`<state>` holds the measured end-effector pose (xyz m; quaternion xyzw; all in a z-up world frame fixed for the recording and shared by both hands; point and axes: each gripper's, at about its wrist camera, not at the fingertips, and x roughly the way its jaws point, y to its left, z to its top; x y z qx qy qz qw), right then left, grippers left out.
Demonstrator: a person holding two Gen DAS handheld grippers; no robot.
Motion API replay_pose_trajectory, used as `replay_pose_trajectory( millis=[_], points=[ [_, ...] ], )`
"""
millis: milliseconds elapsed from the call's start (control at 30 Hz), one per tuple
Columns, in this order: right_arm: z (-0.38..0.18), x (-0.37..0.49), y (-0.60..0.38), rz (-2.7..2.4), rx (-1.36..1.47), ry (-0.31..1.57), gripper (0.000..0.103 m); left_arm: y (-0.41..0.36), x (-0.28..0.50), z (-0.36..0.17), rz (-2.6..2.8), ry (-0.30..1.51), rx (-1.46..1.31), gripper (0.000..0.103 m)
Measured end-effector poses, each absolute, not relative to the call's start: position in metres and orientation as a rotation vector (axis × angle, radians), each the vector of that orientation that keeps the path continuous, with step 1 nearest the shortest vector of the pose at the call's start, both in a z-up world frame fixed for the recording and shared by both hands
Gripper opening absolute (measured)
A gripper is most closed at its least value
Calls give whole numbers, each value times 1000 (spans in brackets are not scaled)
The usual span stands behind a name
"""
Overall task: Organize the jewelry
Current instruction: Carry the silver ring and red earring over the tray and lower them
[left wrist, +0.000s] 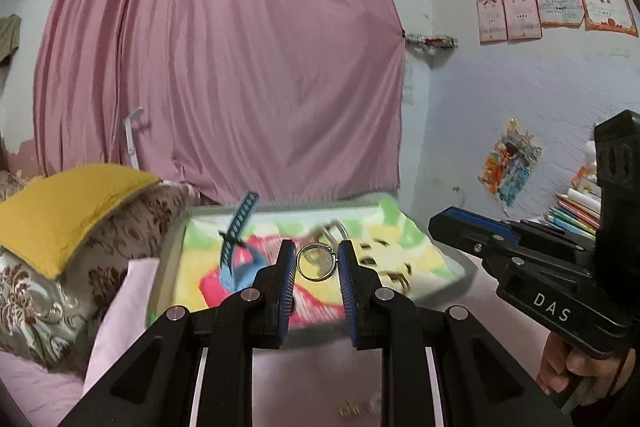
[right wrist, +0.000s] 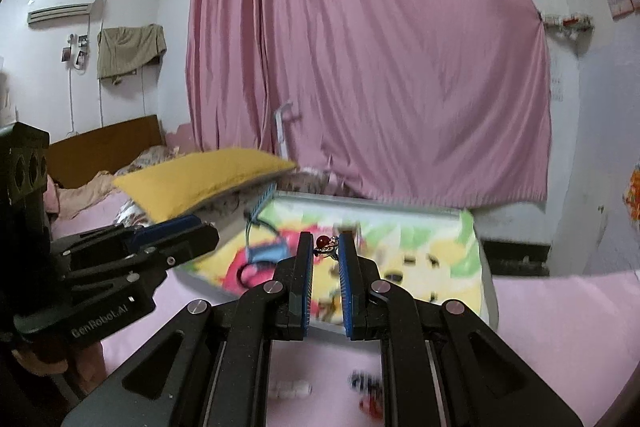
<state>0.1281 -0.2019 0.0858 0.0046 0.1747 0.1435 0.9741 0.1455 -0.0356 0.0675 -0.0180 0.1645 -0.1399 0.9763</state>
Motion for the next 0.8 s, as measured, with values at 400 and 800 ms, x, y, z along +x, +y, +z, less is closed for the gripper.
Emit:
replay_pose_trajectory(
  millis=[400,800],
  points=[
    [71,163,-184,250,-17,328,11,-27,177,58,-221,295,-62,20],
    [50,190,-185,263,7,540,11,-19,207,37,-226,493,-111,20]
  ],
)
